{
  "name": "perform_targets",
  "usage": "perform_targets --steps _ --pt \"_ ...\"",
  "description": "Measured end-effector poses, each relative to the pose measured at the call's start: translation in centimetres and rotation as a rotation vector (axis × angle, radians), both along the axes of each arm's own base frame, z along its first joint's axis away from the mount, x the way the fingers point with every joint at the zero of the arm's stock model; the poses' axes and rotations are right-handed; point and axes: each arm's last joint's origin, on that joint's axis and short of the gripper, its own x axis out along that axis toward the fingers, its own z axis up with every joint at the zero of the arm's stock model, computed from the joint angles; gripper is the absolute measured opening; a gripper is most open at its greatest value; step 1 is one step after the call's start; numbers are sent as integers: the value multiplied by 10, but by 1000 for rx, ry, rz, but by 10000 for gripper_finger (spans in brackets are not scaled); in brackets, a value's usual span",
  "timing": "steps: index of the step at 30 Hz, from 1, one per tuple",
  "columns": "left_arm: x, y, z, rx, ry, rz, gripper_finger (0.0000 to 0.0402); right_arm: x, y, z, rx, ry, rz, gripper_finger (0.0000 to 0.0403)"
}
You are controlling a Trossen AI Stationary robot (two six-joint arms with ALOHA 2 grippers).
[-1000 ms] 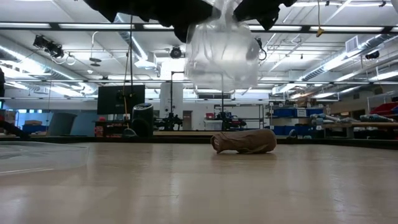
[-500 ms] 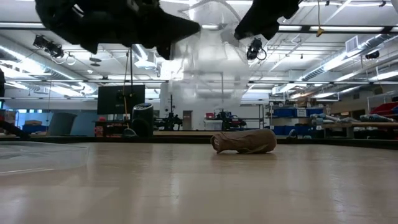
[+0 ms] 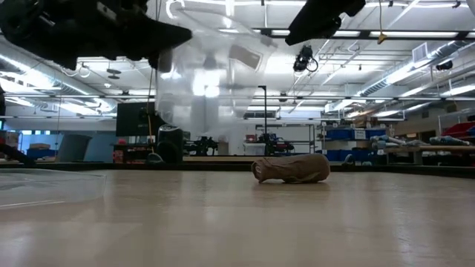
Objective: Roll bandage
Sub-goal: Put the rolled brown bandage into the transparent zip bag
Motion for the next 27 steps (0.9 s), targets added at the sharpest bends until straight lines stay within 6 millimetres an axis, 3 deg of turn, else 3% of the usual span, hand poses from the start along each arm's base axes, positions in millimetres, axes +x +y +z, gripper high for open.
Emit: perform_targets --steps 4,9,17,27 --pt "-10 0 -4 1 0 0 0 8 -2 -11 -75 36 0 202" --pt "-19 0 -1 2 -34 0 0 35 -11 -47 -85 141 73 221" --pt "-27 0 -5 9 16 -7 0 57 -37 -94 -36 309 96 237" --pt "-27 0 -6 11 31 -9 0 73 -73 -119 73 371 129 266"
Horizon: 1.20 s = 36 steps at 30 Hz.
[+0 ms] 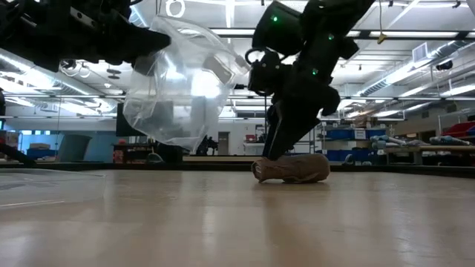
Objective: Roll bandage
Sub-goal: Put the rolled brown bandage into the transparent zip bag
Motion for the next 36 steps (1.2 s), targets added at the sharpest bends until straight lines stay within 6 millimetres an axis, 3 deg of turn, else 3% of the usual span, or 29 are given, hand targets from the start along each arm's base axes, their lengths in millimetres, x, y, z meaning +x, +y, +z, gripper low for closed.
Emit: perform_targets --steps 6,13,17,25,31,36 --pt "0 0 0 6 2 0 0 2 -13 -9 124 22 19 263" --pt "0 0 -1 7 7 0 0 3 -15 -15 247 38 57 223" --pt "0 0 -1 9 9 -1 0 2 -14 -15 266 50 65 169" --pt "0 0 -1 9 9 -1 0 2 -10 -15 251 51 106 12" --pt "0 0 -1 9 12 -1 0 3 -8 -12 245 33 91 8" --pt "0 0 -1 9 11 -1 0 -1 -1 4 200 -1 75 6"
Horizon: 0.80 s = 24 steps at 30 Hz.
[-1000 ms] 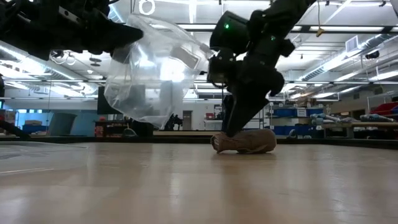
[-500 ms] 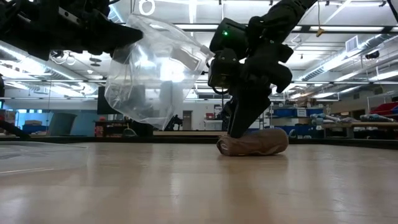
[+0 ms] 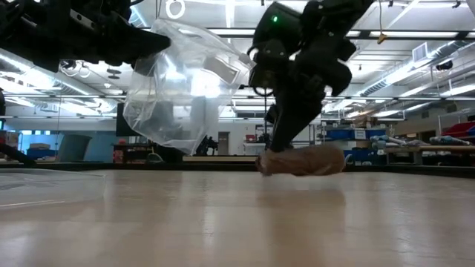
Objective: Roll bandage
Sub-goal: Put the rolled brown bandage into the transparent zip bag
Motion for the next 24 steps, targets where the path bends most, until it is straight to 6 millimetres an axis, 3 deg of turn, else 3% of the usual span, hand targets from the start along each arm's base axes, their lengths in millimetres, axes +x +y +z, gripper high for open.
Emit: perform_targets --steps 5,9,14,20,24 --pt "0 0 0 0 -1 0 0 -10 2 21 -79 -6 -125 10" --pt "0 0 0 -2 -2 0 0 -18 1 26 -126 35 -197 40" --pt "0 0 0 -3 -1 0 0 -14 4 25 -77 27 -244 129" --pt "-1 0 3 9 -21 0 0 -6 25 21 -183 -61 -228 256" --pt "-2 0 5 11 -31 0 0 -1 36 13 -267 -89 -218 302"
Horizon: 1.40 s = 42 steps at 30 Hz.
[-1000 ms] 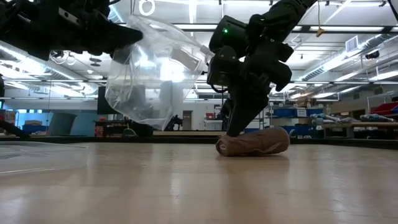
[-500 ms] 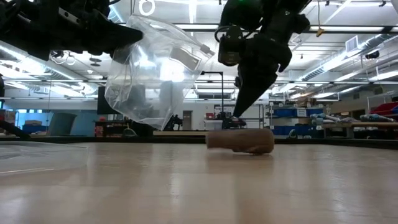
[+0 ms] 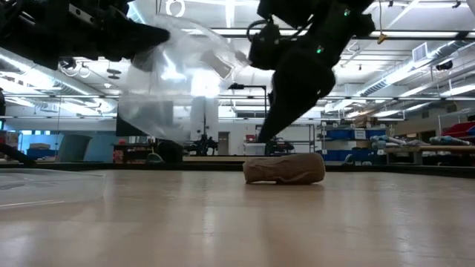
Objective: Roll bandage
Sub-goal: Put the rolled brown bandage into the transparent zip bag
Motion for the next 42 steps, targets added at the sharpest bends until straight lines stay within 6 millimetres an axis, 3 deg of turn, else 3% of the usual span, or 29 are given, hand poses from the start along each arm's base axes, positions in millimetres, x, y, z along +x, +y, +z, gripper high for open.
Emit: perform_targets --steps 8,14,17,22,23,30,37,42 --pt "0 0 -1 -4 8 0 0 13 6 -35 -43 71 14 308" --pt "-1 0 -2 -4 23 0 0 24 7 -42 -83 155 7 292" --pt "-1 0 -3 -4 29 1 0 28 8 -39 -88 179 9 229" --pt "-1 0 -3 -4 28 -1 0 25 12 -30 -97 191 26 51" --pt "-1 0 -3 -5 27 -1 0 23 14 -27 -100 202 33 48" --pt "-1 1 -7 2 70 35 0 0 46 30 -84 47 36 48" --pt "2 1 -15 60 126 70 0 -10 75 115 -244 -508 -22 48" --pt "4 -12 -13 146 60 -56 0 3 66 142 -341 -774 4 48"
